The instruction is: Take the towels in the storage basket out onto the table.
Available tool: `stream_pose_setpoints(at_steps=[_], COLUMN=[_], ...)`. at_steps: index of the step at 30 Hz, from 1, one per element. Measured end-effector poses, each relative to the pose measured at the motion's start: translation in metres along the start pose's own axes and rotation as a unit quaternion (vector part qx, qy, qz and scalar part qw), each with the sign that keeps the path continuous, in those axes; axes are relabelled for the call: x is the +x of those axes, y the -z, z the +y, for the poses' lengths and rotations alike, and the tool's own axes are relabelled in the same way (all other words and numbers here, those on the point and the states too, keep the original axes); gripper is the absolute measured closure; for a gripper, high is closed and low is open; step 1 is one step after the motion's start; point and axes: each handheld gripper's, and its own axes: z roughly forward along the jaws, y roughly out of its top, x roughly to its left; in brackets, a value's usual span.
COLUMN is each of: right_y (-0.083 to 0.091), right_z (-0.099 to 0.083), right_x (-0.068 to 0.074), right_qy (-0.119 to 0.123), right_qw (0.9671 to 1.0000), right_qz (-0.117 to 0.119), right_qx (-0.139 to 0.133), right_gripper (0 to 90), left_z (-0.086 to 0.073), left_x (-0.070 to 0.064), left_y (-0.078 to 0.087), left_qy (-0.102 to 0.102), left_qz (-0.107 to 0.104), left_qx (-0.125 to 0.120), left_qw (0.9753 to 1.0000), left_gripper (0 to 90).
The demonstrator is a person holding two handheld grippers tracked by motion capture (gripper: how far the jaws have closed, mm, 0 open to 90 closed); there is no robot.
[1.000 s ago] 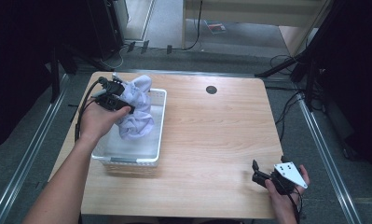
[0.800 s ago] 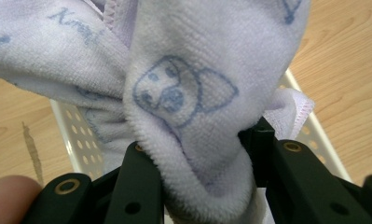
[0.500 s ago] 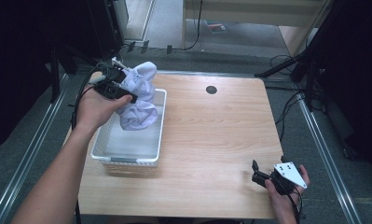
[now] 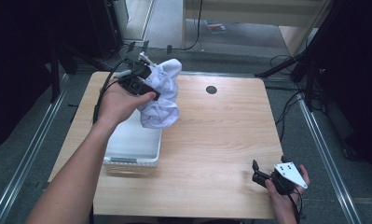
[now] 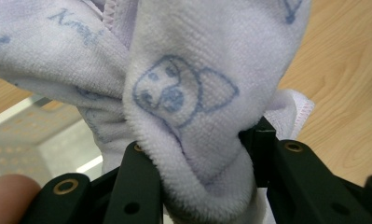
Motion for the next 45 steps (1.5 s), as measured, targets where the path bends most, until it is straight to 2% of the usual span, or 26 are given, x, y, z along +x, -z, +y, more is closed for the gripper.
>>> stream_pose_setpoints(at_steps=[2, 3, 6, 7, 8, 11, 12, 14, 15, 17, 19, 22, 23, 25, 28, 30, 31, 35, 37, 42, 43, 45], right_y=[0.0, 0.0, 0.0, 0.0, 0.0, 0.0, 0.0, 0.0, 0.0, 0.0, 0.0, 0.0, 0.0, 0.0, 0.0, 0.0, 0.0, 0.0, 0.0, 0.0, 0.0, 0.0], right_z=[0.0, 0.0, 0.0, 0.0, 0.0, 0.0, 0.0, 0.0, 0.0, 0.0, 0.0, 0.0, 0.0, 0.0, 0.0, 0.0, 0.0, 0.0, 0.0, 0.0, 0.0, 0.0], right_x=[0.0, 0.0, 0.0, 0.0, 0.0, 0.0, 0.0, 0.0, 0.0, 0.0, 0.0, -0.001, -0.001, -0.001, -0.001, -0.001, -0.001, -0.001, -0.001, -0.001, -0.001, -0.001], right_qy=[0.0, 0.0, -0.001, -0.001, -0.001, -0.003, -0.003, 0.0, 0.0, -0.001, -0.002, -0.002, -0.002, -0.005, -0.005, -0.006, -0.006, -0.008, -0.008, -0.008, -0.008, -0.008], right_qw=[1.0, 1.0, 1.0, 1.0, 1.0, 1.0, 1.0, 1.0, 1.0, 1.0, 1.0, 1.0, 1.0, 1.0, 1.0, 1.0, 1.0, 1.0, 1.0, 1.0, 1.0, 1.0], right_qz=[0.0, 0.0, -0.001, -0.001, -0.001, -0.001, -0.001, -0.001, -0.001, -0.001, -0.001, 0.001, 0.001, 0.001, 0.003, 0.003, 0.003, 0.005, 0.005, 0.004, 0.004, 0.004], right_qx=[0.0, 0.0, 0.0, 0.0, 0.0, 0.0, 0.0, 0.0, 0.0, 0.0, 0.0, -0.001, -0.001, -0.001, -0.002, -0.002, -0.002, -0.002, -0.002, -0.002, -0.002, -0.001], right_gripper=[0.0, 0.0, 0.0, 0.0, 0.0, 0.0, 0.0, 0.0, 0.0, 0.0, 0.0, 0.0, 0.0, 0.0, 0.0, 0.0, 0.0, 0.0, 0.0, 0.0, 0.0, 0.0], left_z=[0.005, 0.005, 0.012, 0.012, 0.015, 0.021, 0.021, 0.026, 0.026, 0.031, 0.032, 0.035, 0.035, 0.035, 0.034, 0.03, 0.03, 0.021, 0.02, 0.012, 0.008, 0.004], left_x=[-0.008, -0.008, -0.026, -0.026, -0.035, -0.05, -0.05, -0.065, -0.065, -0.081, -0.086, -0.1, -0.1, -0.107, -0.11, -0.112, -0.112, -0.113, -0.115, -0.12, -0.121, -0.122], left_y=[-0.005, -0.005, -0.02, -0.02, -0.028, -0.039, -0.039, -0.049, -0.049, -0.063, -0.067, -0.082, -0.082, -0.095, -0.105, -0.12, -0.12, -0.143, -0.146, -0.162, -0.167, -0.171], left_qy=[-0.006, -0.006, -0.02, -0.02, -0.027, -0.037, -0.037, -0.045, -0.045, -0.054, -0.057, -0.069, -0.069, -0.07, -0.068, -0.067, -0.067, -0.056, -0.053, -0.065, -0.071, -0.069], left_qz=[-0.006, -0.006, -0.015, -0.015, -0.02, -0.028, -0.028, -0.037, -0.037, -0.045, -0.048, -0.054, -0.054, -0.054, -0.057, -0.057, -0.057, -0.069, -0.071, -0.083, -0.078, -0.072], left_qx=[0.003, 0.003, 0.011, 0.011, 0.016, 0.016, 0.016, 0.018, 0.018, 0.024, 0.027, 0.033, 0.033, 0.039, 0.046, 0.056, 0.056, 0.066, 0.069, 0.096, 0.1, 0.1], left_qw=[1.0, 1.0, 0.9996, 0.9996, 0.9993, 0.9988, 0.9988, 0.9981, 0.9981, 0.9972, 0.9969, 0.9956, 0.9956, 0.9953, 0.995, 0.9945, 0.9945, 0.9939, 0.9937, 0.9898, 0.9894, 0.99], left_gripper=[66.2, 66.2, 66.1, 66.1, 66.1, 66.1, 66.1, 66.1, 66.1, 66.1, 66.0, 65.9, 65.9, 65.8, 65.6, 65.4, 65.3, 64.8, 64.4, 61.5, 60.7, 57.0])
